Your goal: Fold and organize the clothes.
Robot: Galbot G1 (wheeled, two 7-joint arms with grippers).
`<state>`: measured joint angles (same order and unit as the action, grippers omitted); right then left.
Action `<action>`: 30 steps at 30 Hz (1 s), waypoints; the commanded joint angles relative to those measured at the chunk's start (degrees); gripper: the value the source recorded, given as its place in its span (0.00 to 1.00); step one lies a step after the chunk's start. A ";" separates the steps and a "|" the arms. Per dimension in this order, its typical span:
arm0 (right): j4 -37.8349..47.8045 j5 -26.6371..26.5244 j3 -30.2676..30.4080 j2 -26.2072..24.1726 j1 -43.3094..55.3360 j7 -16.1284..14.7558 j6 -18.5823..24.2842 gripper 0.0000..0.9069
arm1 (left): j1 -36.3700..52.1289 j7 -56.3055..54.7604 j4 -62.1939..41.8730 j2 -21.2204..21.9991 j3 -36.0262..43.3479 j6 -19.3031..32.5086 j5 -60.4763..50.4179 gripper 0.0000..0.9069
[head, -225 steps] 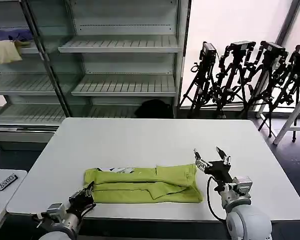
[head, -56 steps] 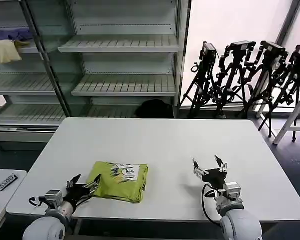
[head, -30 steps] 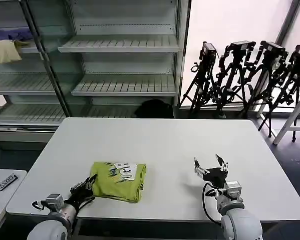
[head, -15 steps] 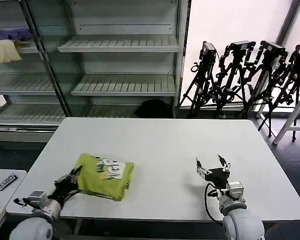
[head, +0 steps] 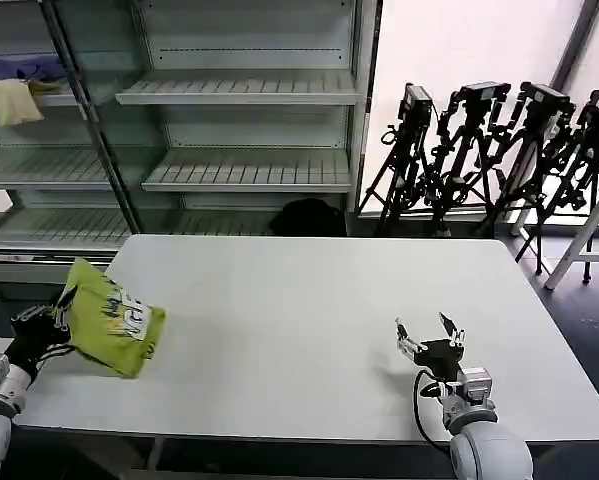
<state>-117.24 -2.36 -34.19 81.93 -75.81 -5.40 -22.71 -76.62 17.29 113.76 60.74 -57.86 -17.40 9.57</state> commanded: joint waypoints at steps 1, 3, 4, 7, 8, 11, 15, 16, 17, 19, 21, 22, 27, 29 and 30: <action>0.66 -0.84 -0.86 -0.30 -0.86 0.06 1.28 1.00 | -1.01 0.98 15.29 -0.86 8.47 -2.34 -11.31 0.00; 1.25 -1.23 -1.24 -0.52 -1.28 0.12 1.88 1.00 | -3.11 0.14 17.12 1.20 16.23 -1.89 -16.42 0.00; 1.57 -1.29 -1.32 -0.56 -1.42 0.14 2.27 1.00 | -3.48 -0.27 17.27 3.43 22.28 -1.44 -19.25 0.00; 2.32 -1.29 -1.46 -0.51 -2.20 0.28 2.95 1.00 | -2.71 -1.38 14.19 10.28 34.62 0.33 -27.44 0.00; 2.45 -1.27 -1.50 -0.52 -2.41 0.30 3.19 1.00 | -2.18 -1.68 12.56 11.66 37.74 0.98 -28.62 0.00; 2.48 -1.29 -1.94 -0.61 -2.88 0.29 3.40 1.00 | -0.12 -2.55 7.43 14.79 45.25 0.99 -31.06 0.00; 2.56 -1.32 -2.55 -0.67 -3.55 0.35 3.46 1.00 | 2.51 -4.05 3.42 17.23 48.59 -0.01 -30.73 0.00; 2.59 -1.29 -2.57 -0.69 -3.70 0.38 3.49 1.00 | 3.08 -4.46 3.10 17.53 48.88 -0.74 -29.61 0.00; 2.63 -1.24 -2.54 -0.72 -3.92 0.41 3.49 1.00 | 3.73 -5.02 2.38 17.74 49.14 -1.41 -28.43 0.00; 2.52 -1.19 -2.42 -0.79 -4.13 0.25 3.42 1.00 | 5.12 -5.87 1.20 18.21 49.33 -2.49 -27.25 0.00; 2.13 -1.21 -2.29 -0.78 -4.01 -0.09 3.04 1.00 | 6.15 -6.74 0.27 18.39 49.47 -3.48 -25.20 0.00; 1.53 -1.32 -2.14 -0.78 -3.91 -0.77 2.39 1.00 | 6.93 -7.98 -0.41 18.51 49.61 -4.14 -23.69 0.00; -2.38 -6.44 -0.95 -0.65 -3.05 -2.93 -5.07 1.00 | 9.94 -12.50 -3.60 20.03 50.10 -7.14 -18.60 0.04; -4.60 -11.38 -0.49 0.02 -1.93 -2.90 -10.57 1.00 | 11.40 -14.14 -5.24 20.93 50.32 -7.56 -18.34 1.00; -4.87 -13.20 0.22 0.12 -1.72 -2.04 -10.50 1.00 | 11.77 -14.41 -5.87 21.27 50.43 -7.61 -17.84 1.00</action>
<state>-117.07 -5.57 -35.45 81.45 -78.60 -6.91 -22.83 -70.91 10.01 114.97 77.28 -14.22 -21.30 -12.30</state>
